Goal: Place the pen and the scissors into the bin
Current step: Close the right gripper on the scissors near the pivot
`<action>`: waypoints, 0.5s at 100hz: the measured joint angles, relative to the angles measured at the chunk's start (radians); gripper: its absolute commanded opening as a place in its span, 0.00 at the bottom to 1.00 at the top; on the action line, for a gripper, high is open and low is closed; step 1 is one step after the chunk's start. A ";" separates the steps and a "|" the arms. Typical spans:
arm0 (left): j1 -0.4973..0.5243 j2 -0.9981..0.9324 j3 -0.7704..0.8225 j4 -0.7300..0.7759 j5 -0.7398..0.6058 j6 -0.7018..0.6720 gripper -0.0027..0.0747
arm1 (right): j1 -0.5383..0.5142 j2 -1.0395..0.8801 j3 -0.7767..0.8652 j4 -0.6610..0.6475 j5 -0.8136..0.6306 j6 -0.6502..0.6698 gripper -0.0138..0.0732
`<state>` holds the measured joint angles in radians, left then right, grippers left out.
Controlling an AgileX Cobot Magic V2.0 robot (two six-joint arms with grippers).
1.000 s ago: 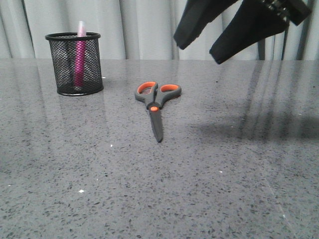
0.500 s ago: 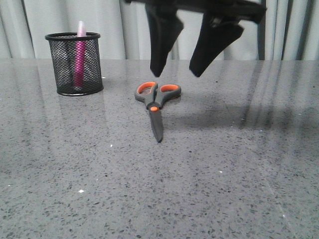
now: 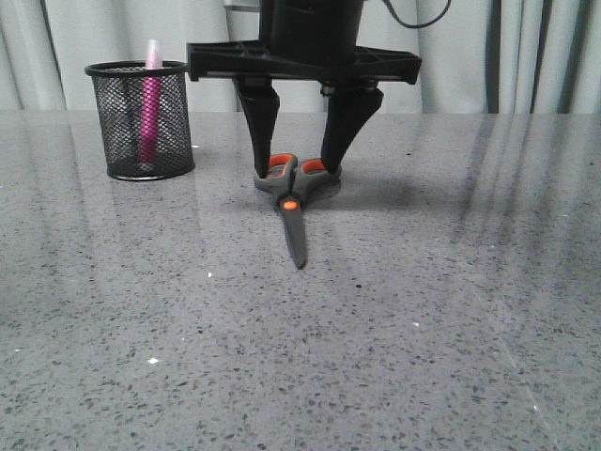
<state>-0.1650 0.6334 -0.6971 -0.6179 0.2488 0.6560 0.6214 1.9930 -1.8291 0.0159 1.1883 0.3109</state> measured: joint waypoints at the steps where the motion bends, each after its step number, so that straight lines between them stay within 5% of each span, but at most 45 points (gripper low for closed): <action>1: 0.000 0.000 0.000 0.000 0.000 0.000 0.01 | 0.000 0.001 -0.002 -0.003 0.000 0.003 0.62; 50: 0.000 0.000 0.000 0.000 0.000 0.000 0.01 | 0.002 0.048 -0.011 -0.023 0.003 0.040 0.62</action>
<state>-0.1650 0.6334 -0.6971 -0.6179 0.2488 0.6560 0.6238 2.0406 -1.8402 -0.0071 1.1909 0.3506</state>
